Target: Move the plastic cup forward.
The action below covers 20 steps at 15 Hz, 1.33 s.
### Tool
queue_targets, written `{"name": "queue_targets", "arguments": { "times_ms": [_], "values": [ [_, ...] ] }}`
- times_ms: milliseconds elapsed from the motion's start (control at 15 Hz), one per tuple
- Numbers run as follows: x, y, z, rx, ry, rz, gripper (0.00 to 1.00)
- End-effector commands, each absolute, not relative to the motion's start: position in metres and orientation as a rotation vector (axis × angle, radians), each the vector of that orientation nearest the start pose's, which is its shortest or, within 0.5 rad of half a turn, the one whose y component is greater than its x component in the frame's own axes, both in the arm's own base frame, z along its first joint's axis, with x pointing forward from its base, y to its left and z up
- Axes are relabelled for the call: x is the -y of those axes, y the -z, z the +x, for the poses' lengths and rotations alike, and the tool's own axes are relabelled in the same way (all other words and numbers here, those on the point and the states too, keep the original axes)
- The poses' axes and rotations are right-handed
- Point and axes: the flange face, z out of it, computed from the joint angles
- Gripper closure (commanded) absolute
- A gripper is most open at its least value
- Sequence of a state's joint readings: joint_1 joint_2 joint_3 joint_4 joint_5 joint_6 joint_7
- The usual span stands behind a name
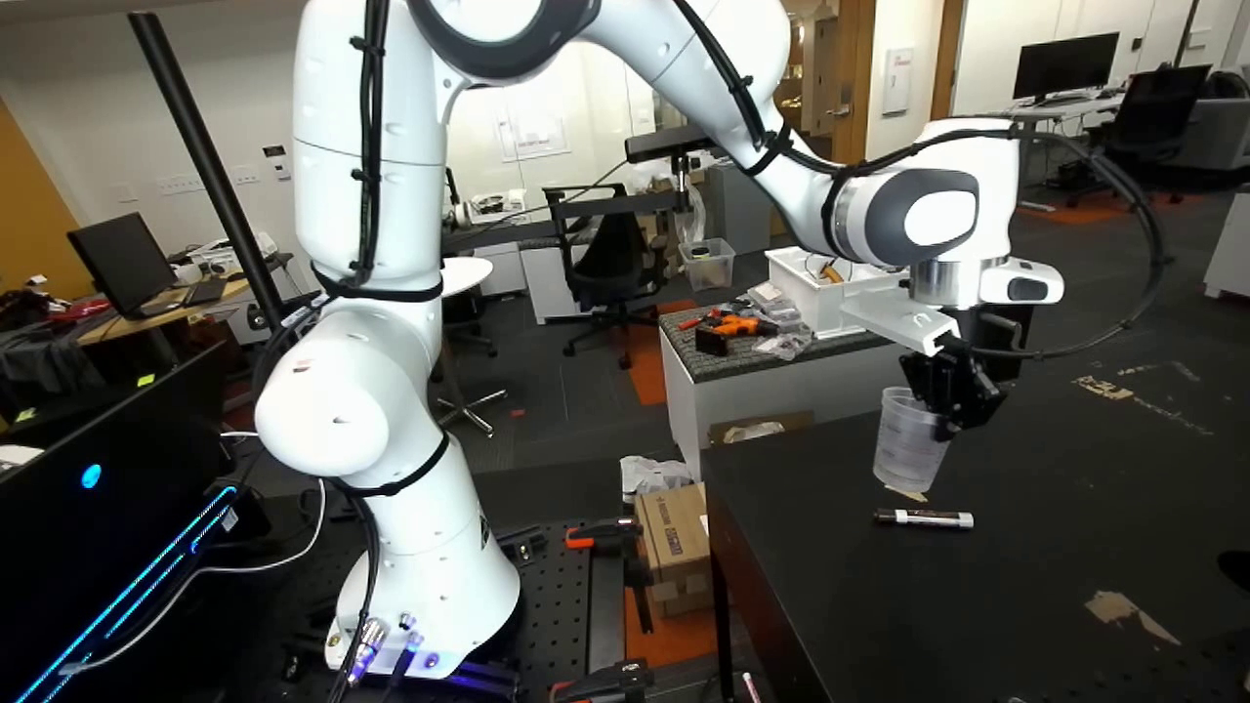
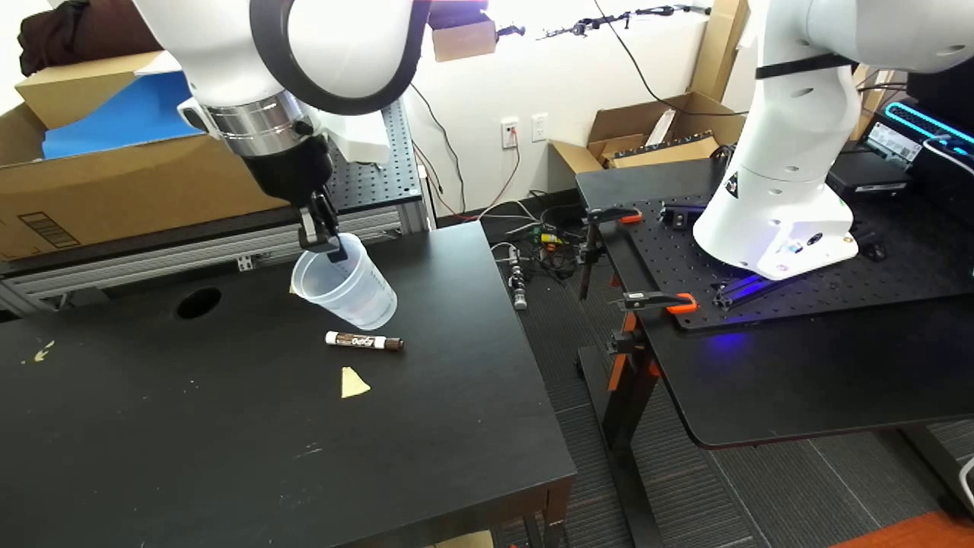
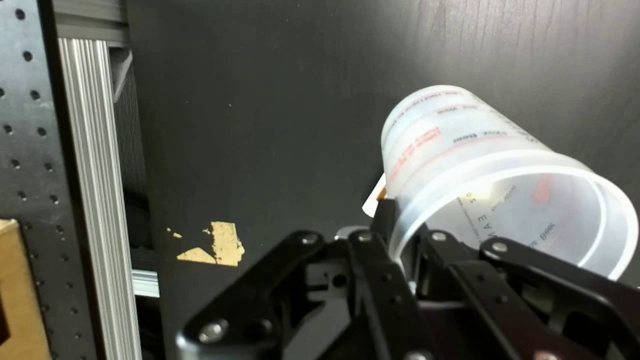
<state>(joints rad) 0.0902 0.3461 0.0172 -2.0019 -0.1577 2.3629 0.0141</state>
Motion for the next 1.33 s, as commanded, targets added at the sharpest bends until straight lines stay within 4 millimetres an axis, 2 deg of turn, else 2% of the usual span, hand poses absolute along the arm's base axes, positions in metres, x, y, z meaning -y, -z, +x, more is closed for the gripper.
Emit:
{"name": "queue_targets", "arguments": {
  "times_ms": [0, 267, 533, 1000, 1267],
  "values": [
    [-0.075, -0.293, 0.597, 0.508, 0.039, -3.227, 0.98],
    [-0.095, -0.286, 0.596, 0.672, 0.011, -3.207, 0.98],
    [-0.121, -0.275, 0.592, 0.751, 0.02, -3.201, 0.98],
    [-0.174, -0.25, 0.582, 0.972, -0.011, -3.154, 0.98],
    [-0.195, -0.235, 0.574, 1.081, -0.05, -3.091, 0.98]
  ]
}}
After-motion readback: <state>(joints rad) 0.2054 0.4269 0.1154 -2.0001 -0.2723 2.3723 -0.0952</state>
